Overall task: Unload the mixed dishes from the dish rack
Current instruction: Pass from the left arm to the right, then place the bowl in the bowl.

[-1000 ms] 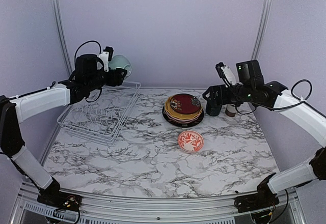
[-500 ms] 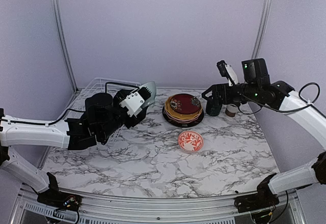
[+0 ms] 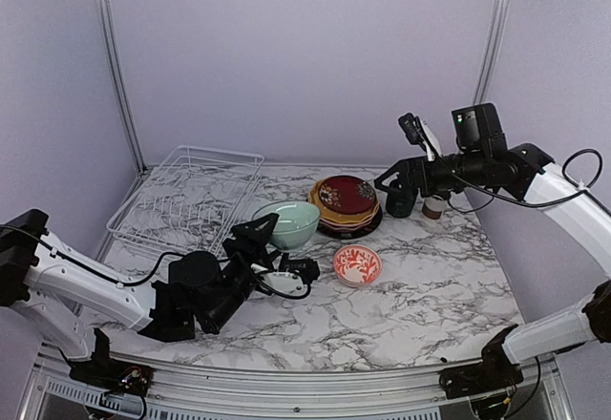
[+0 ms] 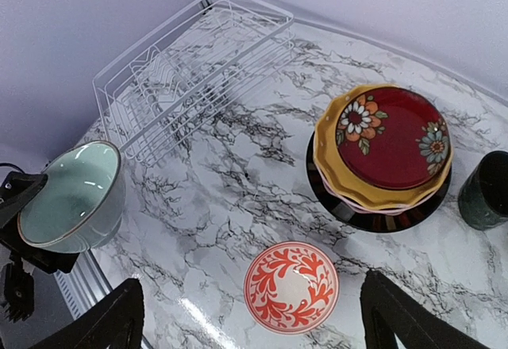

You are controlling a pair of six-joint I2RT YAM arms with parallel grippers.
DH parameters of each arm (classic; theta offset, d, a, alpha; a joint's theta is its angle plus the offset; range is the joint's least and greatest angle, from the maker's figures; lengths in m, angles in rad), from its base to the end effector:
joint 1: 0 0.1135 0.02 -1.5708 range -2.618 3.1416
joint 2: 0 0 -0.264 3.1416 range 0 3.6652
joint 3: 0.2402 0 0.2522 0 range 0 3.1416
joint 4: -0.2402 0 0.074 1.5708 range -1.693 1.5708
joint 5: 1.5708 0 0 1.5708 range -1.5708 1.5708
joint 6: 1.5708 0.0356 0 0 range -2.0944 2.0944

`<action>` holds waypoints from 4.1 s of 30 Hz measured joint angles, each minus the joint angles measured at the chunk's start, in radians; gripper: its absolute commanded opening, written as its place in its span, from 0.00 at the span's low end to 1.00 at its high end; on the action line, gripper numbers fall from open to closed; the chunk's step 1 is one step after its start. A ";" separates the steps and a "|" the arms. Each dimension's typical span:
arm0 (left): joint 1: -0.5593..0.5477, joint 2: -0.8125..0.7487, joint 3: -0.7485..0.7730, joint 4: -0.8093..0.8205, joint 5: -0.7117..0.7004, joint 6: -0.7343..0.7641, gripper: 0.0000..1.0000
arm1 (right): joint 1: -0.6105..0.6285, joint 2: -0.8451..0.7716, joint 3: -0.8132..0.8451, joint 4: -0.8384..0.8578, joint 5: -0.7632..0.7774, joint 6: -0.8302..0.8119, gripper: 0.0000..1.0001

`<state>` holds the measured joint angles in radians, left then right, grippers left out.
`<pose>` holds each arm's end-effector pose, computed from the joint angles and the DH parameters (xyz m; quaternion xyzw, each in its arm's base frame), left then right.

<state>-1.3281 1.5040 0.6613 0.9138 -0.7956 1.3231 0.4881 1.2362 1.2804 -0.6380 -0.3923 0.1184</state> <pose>0.0989 -0.2937 0.2410 0.5407 0.4275 0.2623 0.6753 0.2268 0.1358 0.3738 -0.2491 0.8345 0.3017 0.3879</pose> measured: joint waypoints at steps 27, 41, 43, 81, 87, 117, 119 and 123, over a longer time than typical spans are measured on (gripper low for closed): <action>-0.090 0.226 -0.023 0.299 -0.028 0.368 0.56 | 0.175 0.201 0.066 -0.106 -0.085 -0.018 0.66; -0.095 0.277 -0.023 0.332 -0.027 0.401 0.56 | 0.254 0.294 0.104 -0.129 -0.088 -0.026 0.51; -0.095 0.282 -0.023 0.333 -0.027 0.406 0.56 | 0.254 0.305 0.106 -0.132 -0.088 -0.029 0.48; -0.098 0.307 -0.018 0.383 -0.025 0.437 0.99 | 0.263 0.368 0.163 -0.150 -0.054 -0.021 0.00; -0.098 0.286 -0.018 0.391 -0.033 0.354 0.99 | 0.131 0.274 0.114 -0.132 -0.037 -0.017 0.00; 0.257 -0.218 0.241 -0.440 0.076 -0.992 0.99 | -0.031 0.135 -0.228 0.051 0.040 0.010 0.00; 0.294 -0.238 0.241 -0.478 0.106 -1.064 0.99 | -0.031 0.138 -0.235 0.063 0.040 0.012 0.00; 0.308 -0.255 0.240 -0.524 0.134 -1.152 0.99 | -0.031 0.147 -0.252 0.105 0.039 0.019 0.00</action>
<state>-1.0199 1.2488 0.9009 0.3897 -0.6621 0.1707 0.4572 1.3830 1.0286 -0.5335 -0.3534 0.1375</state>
